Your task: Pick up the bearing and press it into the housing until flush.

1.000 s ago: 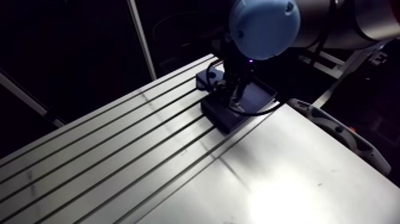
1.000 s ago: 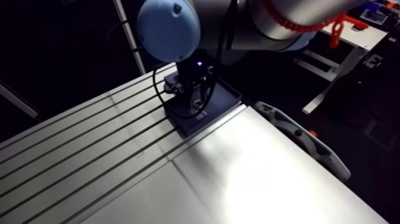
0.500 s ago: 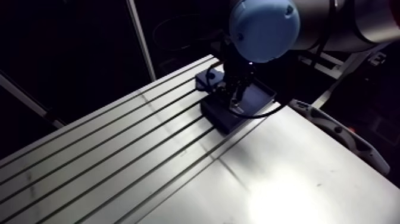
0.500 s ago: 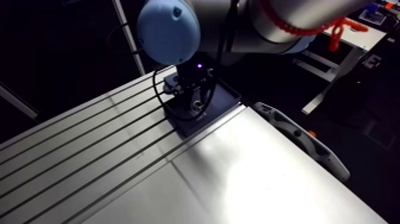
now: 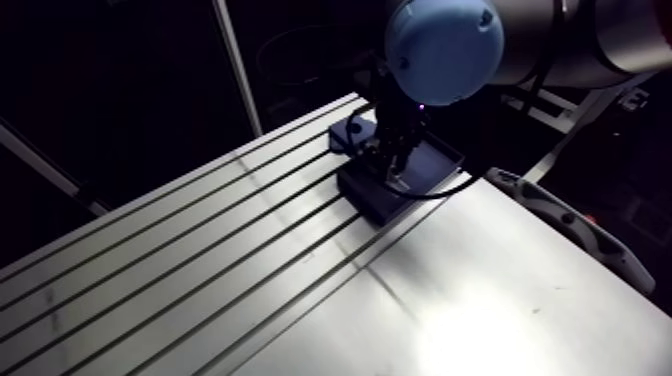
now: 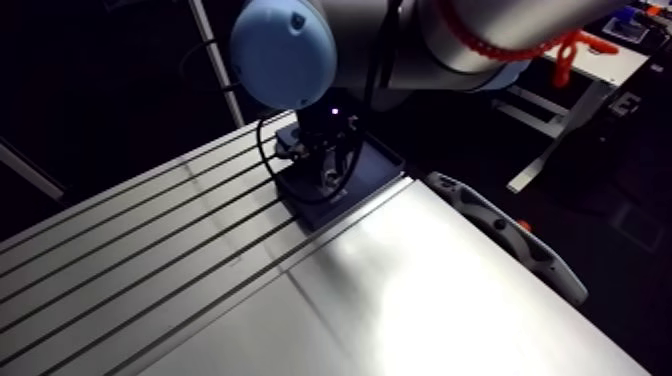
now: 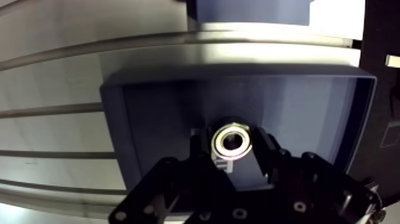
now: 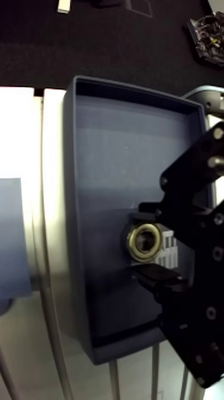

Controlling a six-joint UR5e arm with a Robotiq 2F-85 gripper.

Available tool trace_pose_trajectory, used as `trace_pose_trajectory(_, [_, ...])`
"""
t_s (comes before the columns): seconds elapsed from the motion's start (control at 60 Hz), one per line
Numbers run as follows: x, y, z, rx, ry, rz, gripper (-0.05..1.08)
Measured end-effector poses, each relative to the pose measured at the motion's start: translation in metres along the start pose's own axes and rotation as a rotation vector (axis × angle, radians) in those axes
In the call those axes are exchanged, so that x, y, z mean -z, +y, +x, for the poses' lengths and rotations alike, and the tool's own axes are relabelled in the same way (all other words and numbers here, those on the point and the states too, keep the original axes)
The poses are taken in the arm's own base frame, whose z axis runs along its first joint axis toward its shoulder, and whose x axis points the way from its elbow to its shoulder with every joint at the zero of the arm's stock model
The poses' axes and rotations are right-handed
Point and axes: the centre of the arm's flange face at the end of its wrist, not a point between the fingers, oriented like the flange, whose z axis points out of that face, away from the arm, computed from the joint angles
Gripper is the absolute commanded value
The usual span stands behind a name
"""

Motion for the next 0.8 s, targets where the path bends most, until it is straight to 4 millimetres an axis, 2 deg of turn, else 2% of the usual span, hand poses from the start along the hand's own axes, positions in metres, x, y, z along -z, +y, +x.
trace_pose_trajectory(0.7, [-0.0004,0.0003,0.0006,0.002,-0.001,0.000,0.59])
trace_pose_trajectory(0.8, [0.0000,0.0008,0.0008,0.002,0.000,0.000,0.66])
